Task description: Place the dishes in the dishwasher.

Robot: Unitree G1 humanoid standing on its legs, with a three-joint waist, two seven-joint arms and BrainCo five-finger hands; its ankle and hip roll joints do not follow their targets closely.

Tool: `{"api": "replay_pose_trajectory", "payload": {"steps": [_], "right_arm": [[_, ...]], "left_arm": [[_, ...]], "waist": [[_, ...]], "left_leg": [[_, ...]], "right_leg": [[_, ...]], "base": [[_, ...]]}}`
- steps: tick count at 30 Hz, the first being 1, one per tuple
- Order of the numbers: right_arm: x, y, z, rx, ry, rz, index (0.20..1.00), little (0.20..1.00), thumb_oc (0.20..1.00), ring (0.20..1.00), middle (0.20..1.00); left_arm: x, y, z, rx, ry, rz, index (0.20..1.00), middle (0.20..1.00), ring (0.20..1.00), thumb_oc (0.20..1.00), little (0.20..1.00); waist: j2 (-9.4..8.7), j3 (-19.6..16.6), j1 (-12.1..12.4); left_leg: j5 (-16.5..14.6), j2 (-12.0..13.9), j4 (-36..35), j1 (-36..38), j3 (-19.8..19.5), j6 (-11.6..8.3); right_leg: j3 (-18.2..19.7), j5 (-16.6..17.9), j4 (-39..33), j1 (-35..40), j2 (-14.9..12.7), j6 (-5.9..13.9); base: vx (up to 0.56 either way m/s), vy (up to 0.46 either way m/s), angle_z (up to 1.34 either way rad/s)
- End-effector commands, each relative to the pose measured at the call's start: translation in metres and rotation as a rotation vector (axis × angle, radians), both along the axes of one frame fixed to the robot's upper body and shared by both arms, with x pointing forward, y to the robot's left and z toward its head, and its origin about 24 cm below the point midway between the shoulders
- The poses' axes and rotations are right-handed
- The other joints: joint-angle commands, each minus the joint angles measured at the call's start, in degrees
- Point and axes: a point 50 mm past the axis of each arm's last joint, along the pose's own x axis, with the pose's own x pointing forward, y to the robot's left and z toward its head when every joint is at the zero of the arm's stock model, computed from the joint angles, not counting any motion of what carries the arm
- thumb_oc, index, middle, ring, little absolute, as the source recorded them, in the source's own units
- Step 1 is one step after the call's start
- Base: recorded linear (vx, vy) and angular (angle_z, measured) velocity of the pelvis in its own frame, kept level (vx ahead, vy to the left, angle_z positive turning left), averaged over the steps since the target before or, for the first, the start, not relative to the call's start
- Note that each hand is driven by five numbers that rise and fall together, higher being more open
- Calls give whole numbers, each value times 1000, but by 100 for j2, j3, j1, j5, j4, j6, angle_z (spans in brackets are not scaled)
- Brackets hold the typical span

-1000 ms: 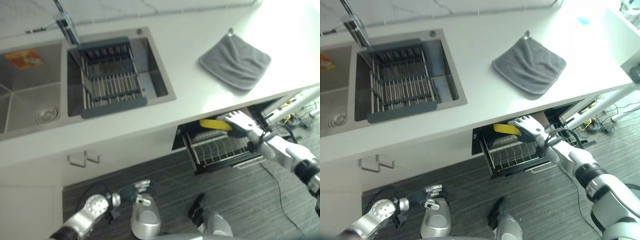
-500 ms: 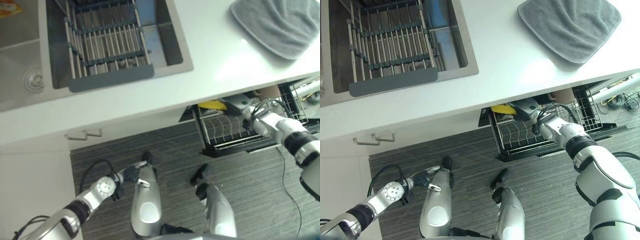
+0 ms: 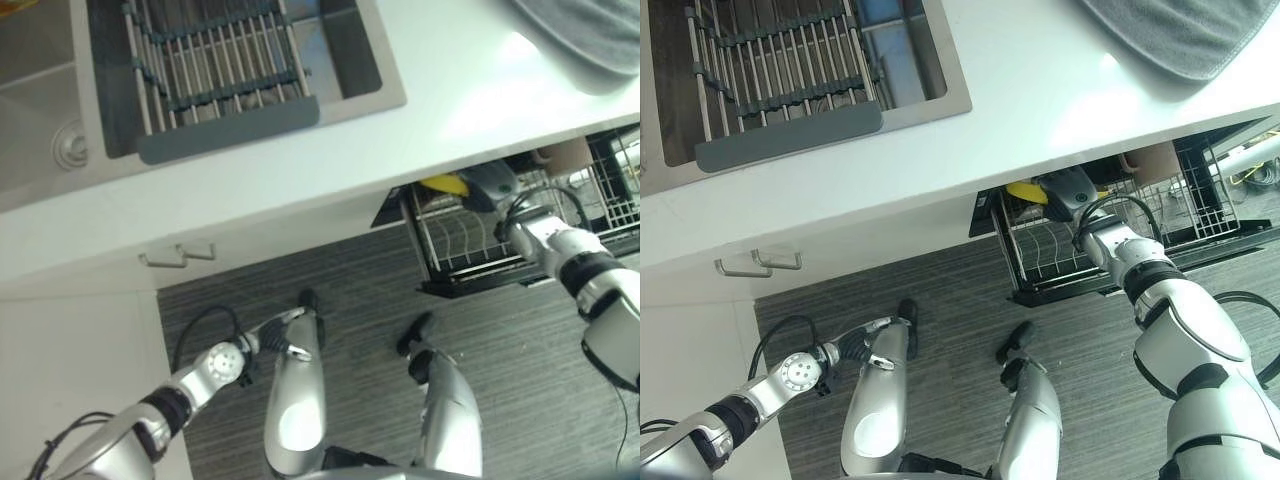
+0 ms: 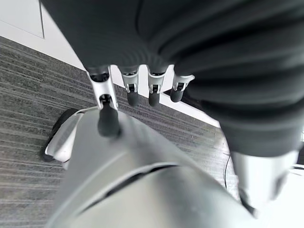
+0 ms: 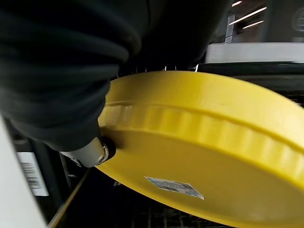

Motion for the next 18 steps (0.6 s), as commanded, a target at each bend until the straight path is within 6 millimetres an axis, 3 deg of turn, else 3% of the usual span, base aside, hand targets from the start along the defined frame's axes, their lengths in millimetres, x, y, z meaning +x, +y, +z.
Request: {"api": "replay_pose_trajectory", "payload": {"steps": [1,2,10,18], "right_arm": [[5,-17,58,69,-240,-92,200,200,200,200,200],[3,-25,56,82,-257,-127,200,200,200,200,200],[4,-29,67,93,-313,-164,200,200,200,200,200],[6,-17,89,15,-465,-184,200,200,200,200,200]], "left_arm": [[-9,-26,-7,-20,2,-104,1000,1000,1000,1000,1000],[-5,-30,-4,-25,-17,-105,1000,1000,1000,1000,1000],[2,-38,4,-59,-58,-90,1000,1000,1000,1000,1000],[8,-55,14,-111,-110,-118,1000,1000,1000,1000,1000]], "waist": [[142,9,108],[169,9,61],[292,9,-10],[438,9,-43]], "left_leg": [[114,-487,-296,-77,-327,144],[96,-481,-246,-172,-293,164],[120,-496,-230,-371,-247,187],[164,-572,-242,-652,-238,209]], "right_leg": [[93,-1663,1822,181,406,220],[110,-1676,1903,50,376,226],[166,-1680,2009,-231,355,213],[204,-1663,2087,-582,361,196]], "base": [[-98,34,-2],[-87,30,-1],[-48,28,-3],[-31,27,-1]]}}
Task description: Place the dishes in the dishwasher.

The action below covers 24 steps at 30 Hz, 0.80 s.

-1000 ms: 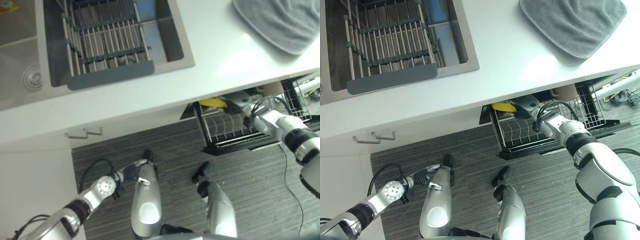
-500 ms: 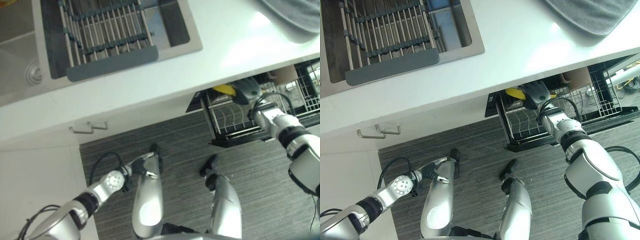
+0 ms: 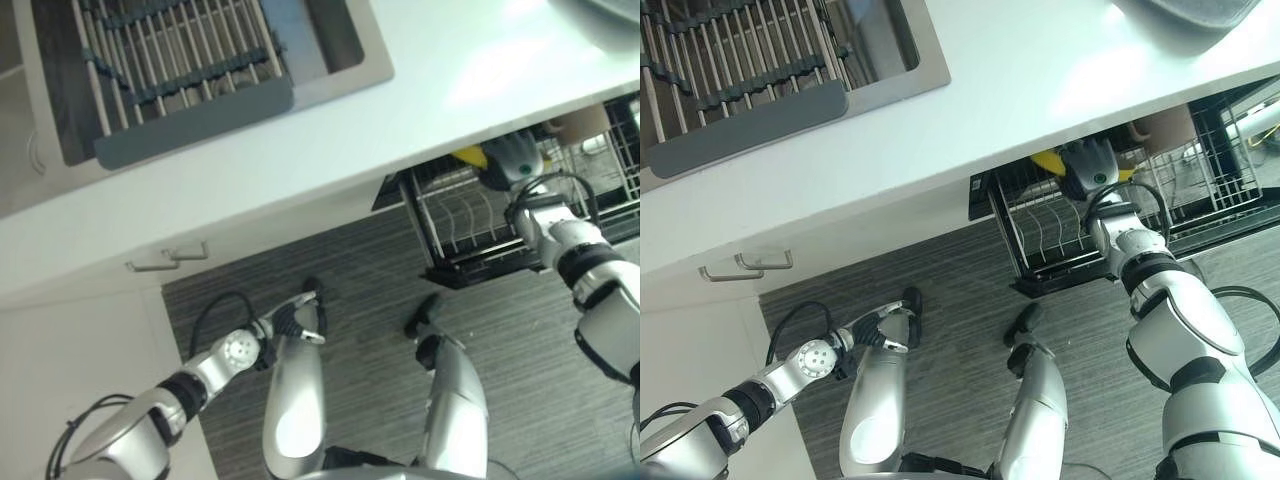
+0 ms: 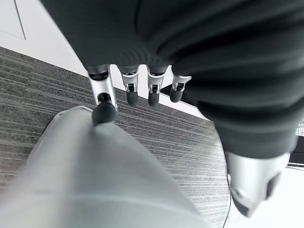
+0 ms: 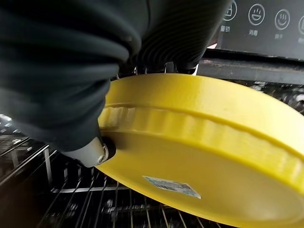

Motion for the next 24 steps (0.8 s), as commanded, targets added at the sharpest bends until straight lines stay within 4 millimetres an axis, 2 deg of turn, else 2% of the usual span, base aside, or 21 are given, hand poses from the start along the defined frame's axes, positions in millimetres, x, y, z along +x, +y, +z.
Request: {"api": "replay_pose_trajectory", "payload": {"steps": [1,8,13,17,18,19,24], "right_arm": [[0,-9,60,-9,-231,-47,200,200,200,200,200],[-2,-1,83,-55,-346,-14,200,200,200,200,200],[-2,3,88,-58,-406,-16,200,200,200,200,200],[-1,5,87,-91,-387,-20,200,200,200,200,200],[-1,3,87,-85,-383,-37,551,551,551,551,551],[-1,-3,86,-57,-377,-73,1000,1000,1000,1000,1000],[2,-4,84,-19,-303,-72,1000,1000,1000,1000,1000]], "left_arm": [[-9,-33,1,-73,-25,-112,1000,1000,1000,1000,1000],[-9,-40,10,-86,-74,-149,1000,1000,1000,1000,1000],[-10,-44,10,-74,-92,-156,1000,1000,1000,1000,1000],[-9,-48,13,-84,-121,-185,1000,1000,1000,1000,1000],[-10,-49,15,-88,-129,-192,1000,1000,1000,1000,1000],[-11,-49,18,-95,-137,-199,1000,1000,1000,1000,1000],[-9,-48,23,-106,-147,-208,1000,1000,1000,1000,1000]], "waist": [[304,-69,133],[406,-69,180],[441,-69,216],[476,-69,241],[485,-69,244],[497,-69,251],[492,-69,258]], "left_leg": [[234,-562,-516,-87,-303,199],[256,-647,-466,-351,-328,215],[230,-716,-394,-481,-382,243],[243,-752,-403,-554,-383,255],[242,-769,-407,-574,-392,259],[236,-772,-403,-597,-396,267],[240,-760,-394,-646,-389,273]], "right_leg": [[12,-1656,1789,98,438,253],[-26,-1672,1879,-155,422,209],[-48,-1673,1954,-277,416,201],[-76,-1652,1941,-345,409,200],[-81,-1642,1929,-361,407,201],[-84,-1647,1940,-381,406,192],[-103,-1643,1958,-414,403,193]], "base": [[0,0,0],[0,0,0],[1,-3,2],[0,0,0],[0,0,0],[0,0,0],[0,0,0]]}}
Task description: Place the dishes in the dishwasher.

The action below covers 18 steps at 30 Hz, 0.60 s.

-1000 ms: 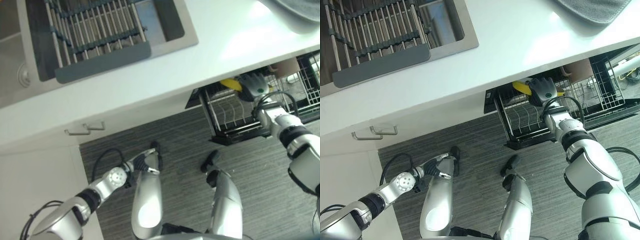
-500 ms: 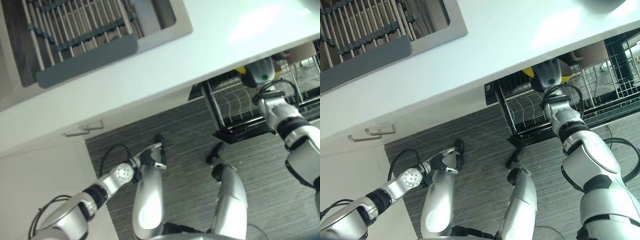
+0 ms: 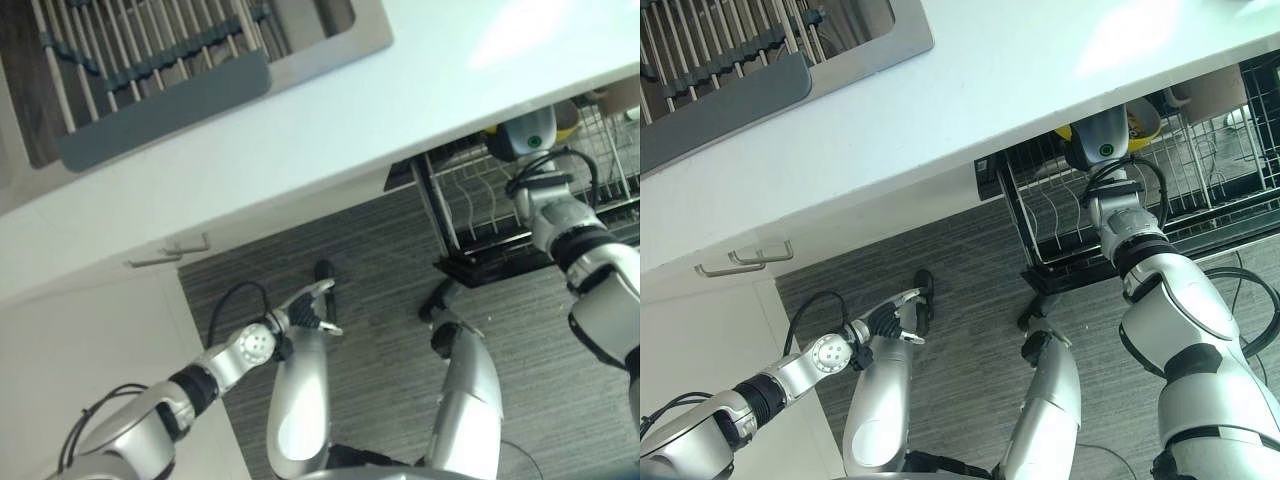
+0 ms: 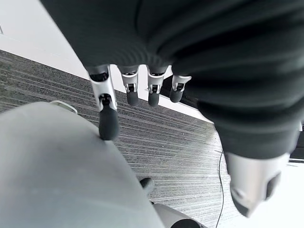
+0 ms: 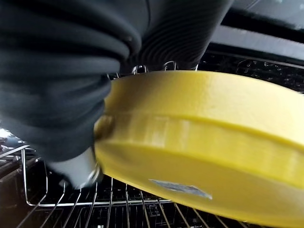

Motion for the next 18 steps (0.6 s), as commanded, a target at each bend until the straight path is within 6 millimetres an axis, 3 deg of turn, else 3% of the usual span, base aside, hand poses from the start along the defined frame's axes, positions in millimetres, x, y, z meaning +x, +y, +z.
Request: {"api": "replay_pose_trajectory", "payload": {"steps": [1,3,6,8,9,10,15,18], "right_arm": [[0,-9,52,7,-80,-20,1000,1000,1000,1000,1000],[3,-7,47,74,4,22,1000,1000,1000,1000,1000],[11,-8,25,349,296,63,1000,1000,1000,1000,1000],[13,-10,18,412,386,49,1000,1000,1000,1000,1000],[12,-23,-15,585,647,-11,1000,1000,1000,1000,1000],[9,-29,-30,666,729,-35,1000,1000,1000,1000,1000],[6,-35,-50,910,891,-39,1000,1000,1000,1000,1000],[6,-36,-48,922,841,-29,1000,1000,1000,1000,1000]], "left_arm": [[-15,-23,4,-58,-22,-133,1000,1000,1000,1000,1000],[-15,-23,6,-59,-25,-140,1000,1000,1000,1000,1000],[-11,-22,14,-58,-30,-152,1000,1000,1000,1000,1000],[-11,-22,15,-59,-32,-154,1000,1000,1000,1000,1000],[-4,-20,27,-60,-37,-161,1000,1000,1000,1000,1000],[0,-18,34,-56,-37,-165,1000,1000,1000,1000,1000],[13,-12,56,-46,-41,-181,1000,1000,1000,1000,1000],[14,-11,59,-42,-36,-184,1000,1000,1000,1000,1000]], "waist": [[344,-102,161],[342,-102,178],[336,-102,181],[335,-102,181],[331,-102,189],[326,-102,205],[323,-102,274],[325,-102,289]], "left_leg": [[240,-724,-506,-45,-315,286],[255,-728,-527,-48,-322,283],[289,-711,-621,16,-304,267],[295,-704,-641,27,-296,263],[326,-681,-703,54,-286,256],[346,-676,-737,76,-293,252],[401,-675,-759,76,-340,242],[422,-692,-752,70,-355,243]], "right_leg": [[-133,-1533,1634,252,482,248],[-143,-1523,1622,254,478,251],[-160,-1505,1570,305,473,257],[-159,-1507,1559,313,473,253],[-161,-1494,1526,333,473,240],[-176,-1482,1516,353,462,241],[-226,-1444,1550,363,415,223],[-221,-1424,1561,355,416,218]], "base": [[-33,-5,0],[0,0,0],[0,0,0],[0,0,0],[-11,-42,3],[-9,-51,5],[-1,-49,6],[1,-18,5]]}}
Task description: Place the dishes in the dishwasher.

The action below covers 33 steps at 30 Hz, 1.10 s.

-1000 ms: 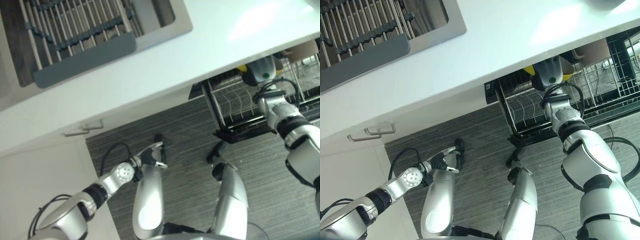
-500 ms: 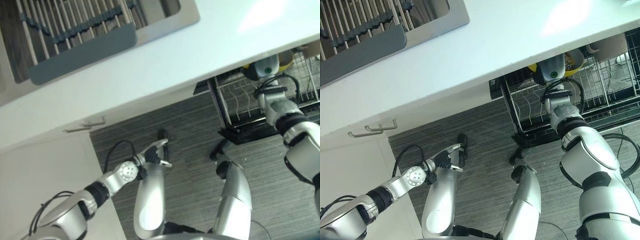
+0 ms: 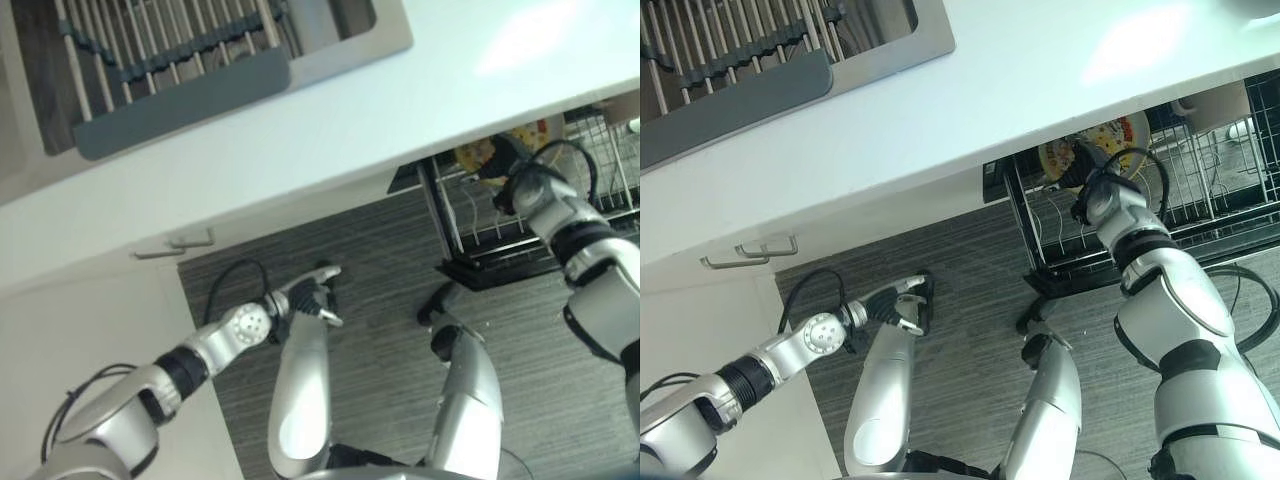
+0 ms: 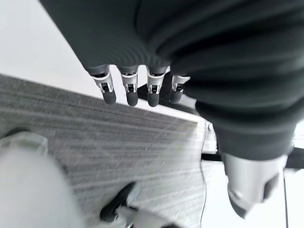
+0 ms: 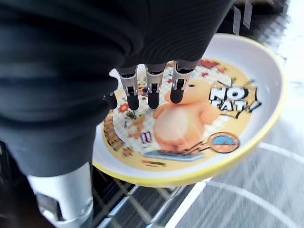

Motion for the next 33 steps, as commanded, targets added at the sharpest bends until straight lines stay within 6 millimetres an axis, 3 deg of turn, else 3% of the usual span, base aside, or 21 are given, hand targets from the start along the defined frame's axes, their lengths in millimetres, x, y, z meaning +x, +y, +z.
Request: {"api": "replay_pose_trajectory", "payload": {"steps": [1,4,6,7,8,9,12,19,21,25,33], "right_arm": [[-9,-21,-24,50,74,-78,1000,1000,1000,1000,1000],[-9,-27,-19,103,25,-156,1000,1000,1000,1000,1000],[-14,-38,-29,330,14,-264,1000,1000,1000,1000,1000],[-14,-38,-32,570,-17,-321,1000,1000,1000,1000,1000],[-12,-28,-36,902,-49,-342,1000,1000,1000,1000,1000],[-8,-14,-37,1099,-48,-319,1000,1000,1000,1000,1000],[-5,14,-51,1331,9,-247,1000,1000,1000,1000,1000],[-4,42,-52,1229,-78,-192,1000,1000,1000,1000,1000],[-5,46,-53,1244,-118,-229,1000,1000,1000,1000,1000],[-7,51,-56,1189,-147,-256,1000,1000,1000,1000,1000],[-19,55,-83,1073,-139,-345,1000,1000,1000,1000,1000]], "left_arm": [[-12,-18,2,-57,35,-91,1000,1000,1000,1000,1000],[-15,-19,-1,-60,42,-90,1000,1000,1000,1000,1000],[-16,-21,-2,-65,47,-83,1000,1000,1000,1000,1000],[-16,-22,-3,-72,52,-76,1000,1000,1000,1000,1000],[-17,-25,-6,-79,58,-68,1000,1000,1000,1000,1000],[-15,-27,-6,-88,62,-60,1000,1000,1000,1000,1000],[-12,-35,-7,-104,89,-43,1000,1000,1000,1000,1000],[-21,-37,-25,-135,151,3,1000,1000,1000,1000,1000],[-24,-35,-33,-147,178,22,1000,1000,1000,1000,1000],[-29,-35,-42,-169,211,40,1000,1000,1000,1000,1000],[-46,-33,-72,-172,304,97,1000,1000,1000,1000,1000]], "waist": [[310,-88,253],[320,-88,255],[327,-88,237],[340,-88,219],[355,-88,206],[376,-88,174],[380,-88,104],[412,-88,-60],[428,-88,-94],[426,-88,-145],[325,-486,-282]], "left_leg": [[398,-722,-738,-52,-171,299],[425,-750,-757,-31,-185,304],[446,-755,-784,-10,-189,311],[458,-756,-811,9,-185,315],[437,-750,-833,63,-171,321],[427,-756,-852,112,-167,316],[504,-754,-1059,427,-47,282],[631,-705,-1443,1288,210,233],[793,-671,-1600,1540,292,258],[818,-661,-1757,1975,354,242],[813,-542,-2060,2680,469,192]], "right_leg": [[-16,-1297,1548,74,432,158],[9,-1277,1518,95,472,154],[41,-1248,1481,111,514,162],[55,-1249,1467,128,533,162],[80,-1291,1482,164,547,165],[111,-1331,1488,198,572,161],[193,-1379,1360,442,617,173],[306,-1427,1048,1178,580,167],[268,-1311,894,1405,568,109],[293,-1294,709,1806,525,131],[301,-1224,140,2596,556,131]], "base": [[-3,-7,5],[-2,2,1],[0,0,0],[-10,46,2],[-23,74,2],[-23,74,1],[-19,128,-6],[18,126,-17],[-32,91,-12],[33,83,-9],[80,36,-8]]}}
